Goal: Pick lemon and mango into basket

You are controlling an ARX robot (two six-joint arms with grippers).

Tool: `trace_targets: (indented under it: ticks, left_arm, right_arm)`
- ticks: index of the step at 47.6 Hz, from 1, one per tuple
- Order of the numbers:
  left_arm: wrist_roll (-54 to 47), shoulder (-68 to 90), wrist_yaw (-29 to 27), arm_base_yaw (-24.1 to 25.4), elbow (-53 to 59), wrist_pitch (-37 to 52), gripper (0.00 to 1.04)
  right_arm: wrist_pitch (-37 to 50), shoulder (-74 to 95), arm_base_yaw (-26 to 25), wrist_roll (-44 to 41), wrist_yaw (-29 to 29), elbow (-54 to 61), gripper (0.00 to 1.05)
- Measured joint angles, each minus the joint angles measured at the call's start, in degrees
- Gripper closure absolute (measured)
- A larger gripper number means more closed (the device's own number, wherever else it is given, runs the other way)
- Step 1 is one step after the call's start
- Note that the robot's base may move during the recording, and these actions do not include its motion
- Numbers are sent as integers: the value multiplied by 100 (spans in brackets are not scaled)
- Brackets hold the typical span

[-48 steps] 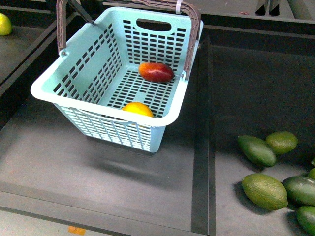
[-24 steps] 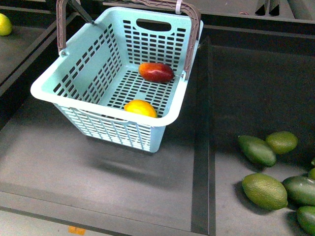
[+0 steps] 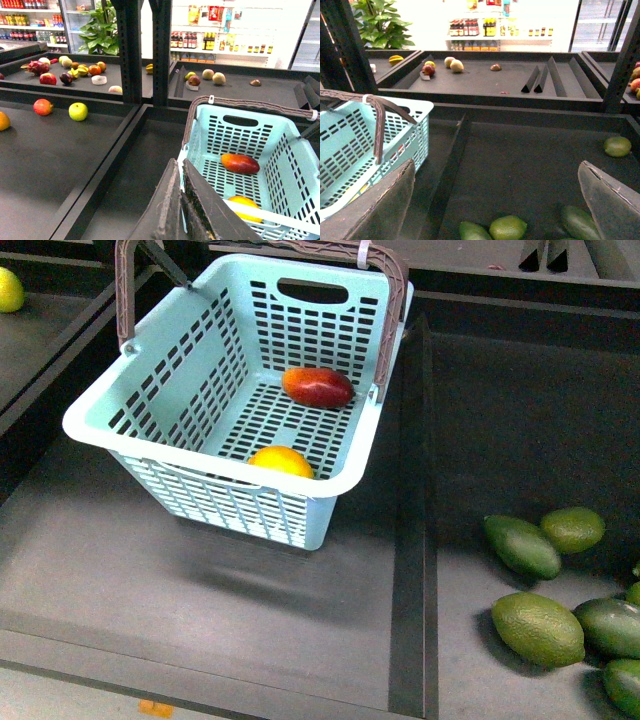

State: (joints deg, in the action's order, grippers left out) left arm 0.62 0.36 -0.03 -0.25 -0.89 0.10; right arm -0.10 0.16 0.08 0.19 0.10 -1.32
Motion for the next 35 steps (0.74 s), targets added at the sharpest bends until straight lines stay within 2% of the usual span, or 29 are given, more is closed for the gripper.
trace_targets:
  ticks: [11,19,22,27,35]
  left_arm:
    - [4,0,2,0,0,0,101]
    - [0,0,0,0,0,0,72]
    - [0,0,0,0,0,0,56]
    - [0,0,2,0,0,0,37]
    - [0,0,0,0,0,0,9]
  right_arm:
    - [0,0,0,0,0,0,9]
    - [0,0,0,0,0,0,9]
    - [0,0,0,0,0,0,9]
    - [0,0,0,0,0,0,9]
    - [0,0,0,0,0,0,9]
